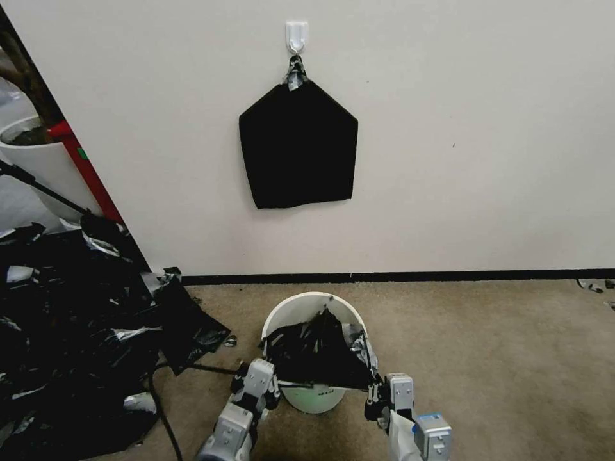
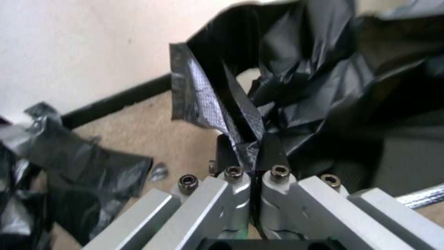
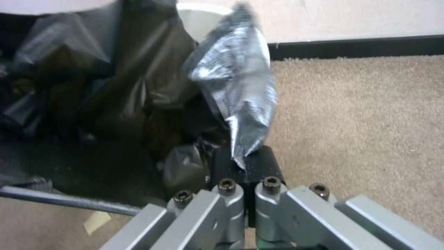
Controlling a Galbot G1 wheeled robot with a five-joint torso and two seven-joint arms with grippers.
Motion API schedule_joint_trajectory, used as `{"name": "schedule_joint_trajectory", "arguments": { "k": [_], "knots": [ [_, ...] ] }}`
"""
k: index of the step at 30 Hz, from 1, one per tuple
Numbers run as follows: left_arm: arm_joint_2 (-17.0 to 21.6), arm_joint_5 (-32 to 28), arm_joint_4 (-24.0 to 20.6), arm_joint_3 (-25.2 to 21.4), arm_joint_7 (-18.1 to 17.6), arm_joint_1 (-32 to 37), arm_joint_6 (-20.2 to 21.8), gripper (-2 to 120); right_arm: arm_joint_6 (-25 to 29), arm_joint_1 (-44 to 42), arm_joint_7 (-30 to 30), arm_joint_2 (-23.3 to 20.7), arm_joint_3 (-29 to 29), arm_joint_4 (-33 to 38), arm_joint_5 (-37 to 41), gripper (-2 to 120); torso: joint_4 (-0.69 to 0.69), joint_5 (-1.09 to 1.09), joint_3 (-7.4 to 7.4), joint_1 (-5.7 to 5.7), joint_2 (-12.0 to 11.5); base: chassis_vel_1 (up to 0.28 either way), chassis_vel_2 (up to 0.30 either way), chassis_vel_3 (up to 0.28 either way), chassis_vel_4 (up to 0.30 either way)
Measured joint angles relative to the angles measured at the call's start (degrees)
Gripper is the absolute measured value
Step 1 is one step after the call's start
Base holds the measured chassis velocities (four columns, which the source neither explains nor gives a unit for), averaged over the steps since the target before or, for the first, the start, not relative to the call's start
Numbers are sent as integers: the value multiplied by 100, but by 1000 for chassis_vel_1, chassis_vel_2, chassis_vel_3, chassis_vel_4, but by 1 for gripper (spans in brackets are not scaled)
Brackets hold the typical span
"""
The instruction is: Place a trash bag onto the trash bin.
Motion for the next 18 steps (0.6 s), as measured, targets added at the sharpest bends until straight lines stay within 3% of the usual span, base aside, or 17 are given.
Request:
{"name": "schedule_joint_trajectory", "arguments": {
  "k": [7, 18],
  "knots": [
    [-166, -21, 549, 207, -52, -176, -32, 0, -24, -59, -106, 32, 1, -320, -211, 0, 0, 0, 0, 0, 0, 0, 0, 0, 0],
    [-327, -524, 986, 443, -147, -749, 237, 0, -166, 167, -219, 107, -6, -716, -165, 0, 0, 1, 1, 0, 0, 0, 0, 0, 0]
  ]
}}
